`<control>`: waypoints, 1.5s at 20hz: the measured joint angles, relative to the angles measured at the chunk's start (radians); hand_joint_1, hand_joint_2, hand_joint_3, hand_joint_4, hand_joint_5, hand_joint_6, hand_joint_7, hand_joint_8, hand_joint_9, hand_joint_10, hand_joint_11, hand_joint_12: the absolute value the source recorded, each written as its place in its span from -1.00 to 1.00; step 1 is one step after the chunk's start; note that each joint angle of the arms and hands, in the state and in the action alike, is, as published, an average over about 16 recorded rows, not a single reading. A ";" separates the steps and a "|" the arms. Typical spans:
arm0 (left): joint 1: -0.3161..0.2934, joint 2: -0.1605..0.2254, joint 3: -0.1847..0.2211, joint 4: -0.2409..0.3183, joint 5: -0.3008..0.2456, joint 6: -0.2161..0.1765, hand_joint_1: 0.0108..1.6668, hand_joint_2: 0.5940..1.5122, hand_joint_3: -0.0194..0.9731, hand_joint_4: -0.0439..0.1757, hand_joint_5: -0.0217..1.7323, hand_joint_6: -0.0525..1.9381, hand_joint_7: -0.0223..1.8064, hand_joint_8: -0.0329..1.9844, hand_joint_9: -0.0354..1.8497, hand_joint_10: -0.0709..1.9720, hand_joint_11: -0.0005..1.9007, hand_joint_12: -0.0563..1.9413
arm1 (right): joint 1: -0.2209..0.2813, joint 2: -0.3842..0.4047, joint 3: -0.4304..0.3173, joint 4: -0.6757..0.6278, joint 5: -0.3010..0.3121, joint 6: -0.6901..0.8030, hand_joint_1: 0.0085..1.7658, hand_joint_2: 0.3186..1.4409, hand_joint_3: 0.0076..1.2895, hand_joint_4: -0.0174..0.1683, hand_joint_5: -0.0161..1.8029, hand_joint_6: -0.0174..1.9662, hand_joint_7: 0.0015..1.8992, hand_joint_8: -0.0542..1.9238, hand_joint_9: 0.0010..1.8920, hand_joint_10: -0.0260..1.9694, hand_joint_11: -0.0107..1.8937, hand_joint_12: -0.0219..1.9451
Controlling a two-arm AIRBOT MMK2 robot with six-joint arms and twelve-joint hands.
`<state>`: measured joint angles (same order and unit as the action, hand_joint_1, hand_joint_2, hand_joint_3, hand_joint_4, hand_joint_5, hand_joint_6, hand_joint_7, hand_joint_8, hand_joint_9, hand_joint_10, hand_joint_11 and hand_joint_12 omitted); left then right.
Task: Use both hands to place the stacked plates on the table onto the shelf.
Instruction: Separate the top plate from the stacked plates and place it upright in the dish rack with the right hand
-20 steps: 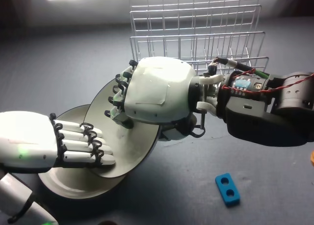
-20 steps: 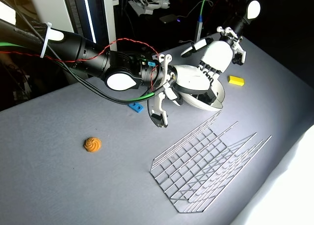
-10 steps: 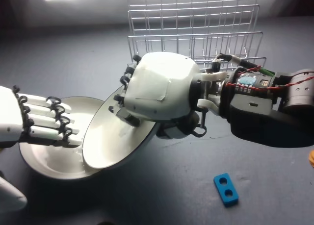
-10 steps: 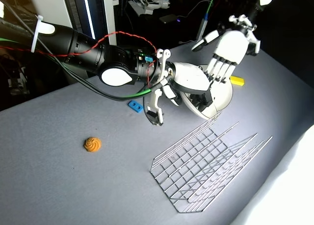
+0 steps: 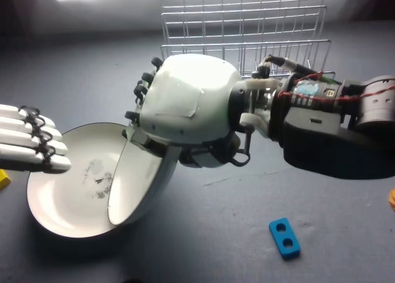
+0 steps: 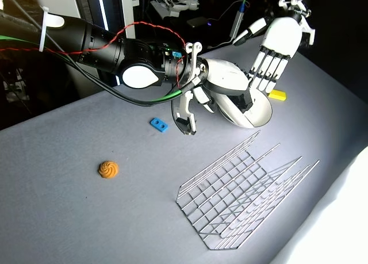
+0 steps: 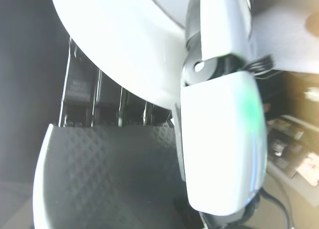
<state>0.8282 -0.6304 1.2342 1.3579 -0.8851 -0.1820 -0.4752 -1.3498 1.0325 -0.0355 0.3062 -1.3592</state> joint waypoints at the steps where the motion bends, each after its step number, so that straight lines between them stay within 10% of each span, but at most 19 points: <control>1: -0.005 0.011 -0.002 0.001 -0.004 -0.007 -0.99 -0.04 -0.92 -0.59 -0.82 -0.94 -0.85 -0.96 -0.88 -0.92 -0.98 -0.80 | 0.006 0.004 -0.008 0.004 -0.002 0.000 0.48 0.14 -0.99 -0.76 0.01 0.14 0.00 -0.04 -0.07 0.18 -0.21 0.12; 14: -0.059 0.083 0.020 0.013 -0.033 -0.093 -0.99 -0.03 -0.92 -0.58 -0.81 -0.94 -0.83 -0.96 -0.86 -0.92 -0.98 -0.76 | 0.105 0.103 -0.142 0.114 -0.015 -0.003 0.50 0.22 -0.99 -0.76 0.02 0.14 0.02 0.00 -0.08 0.21 -0.20 0.12; 30: -0.087 0.055 0.062 0.046 -0.037 -0.112 -0.99 -0.03 -0.92 -0.59 -0.83 -0.94 -0.86 -0.96 -0.88 -0.92 -0.98 -0.82 | 0.290 0.254 -0.240 0.505 -0.017 0.037 0.51 0.22 -0.99 -0.79 -0.01 0.17 -0.02 0.06 -0.10 0.24 -0.23 0.18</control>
<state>0.7412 -0.5757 1.2959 1.4042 -0.9220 -0.2942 -0.1852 -1.0958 0.7928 0.4696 0.2894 -1.3225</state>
